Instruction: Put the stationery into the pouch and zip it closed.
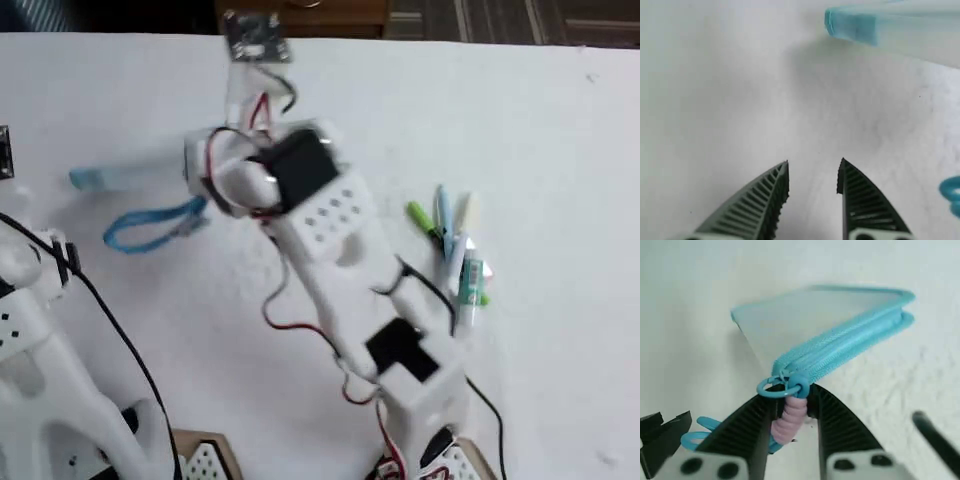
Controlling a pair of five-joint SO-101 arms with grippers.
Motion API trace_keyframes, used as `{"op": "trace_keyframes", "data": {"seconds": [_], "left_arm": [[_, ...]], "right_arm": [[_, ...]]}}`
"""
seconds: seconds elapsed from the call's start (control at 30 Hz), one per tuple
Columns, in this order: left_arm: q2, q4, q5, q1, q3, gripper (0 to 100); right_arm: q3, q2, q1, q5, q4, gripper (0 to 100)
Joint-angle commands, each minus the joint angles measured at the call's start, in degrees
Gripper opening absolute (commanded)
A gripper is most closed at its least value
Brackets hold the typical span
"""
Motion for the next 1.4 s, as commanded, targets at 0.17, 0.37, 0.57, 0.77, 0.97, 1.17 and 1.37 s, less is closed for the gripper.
{"op": "trace_keyframes", "data": {"seconds": [0.17, 0.37, 0.57, 0.77, 0.97, 1.17, 1.37], "left_arm": [[-1.6, 12.8, 0.4, 0.7, -20.1, 18], [-2.9, 14.4, 4.3, 4.5, -23.4, 18], [-3.6, 14.2, 12.0, 18.9, -21.6, 19], [-3.0, 12.0, 20.0, 21.6, -26.2, 20], [-0.7, 11.8, 32.4, 21.6, -40.1, 20], [2.9, 14.0, 40.9, 29.6, -50.4, 23], [8.0, 12.3, 45.1, 33.0, -45.5, 23]], "right_arm": [[-1.9, -11.6, -0.3, 13.4, -5.1, 1.7], [-1.7, -9.9, -0.2, 22.0, 2.2, 1.7], [-1.7, -6.3, 1.9, 24.2, 3.8, 1.7], [-1.7, -6.6, 3.2, 28.7, 3.9, 1.7], [-1.6, -8.7, 2.5, 29.1, 3.9, 1.7], [3.8, -10.3, 2.3, 29.1, 3.9, 1.7], [12.0, -14.8, 2.5, 29.2, 3.8, 1.7]]}}
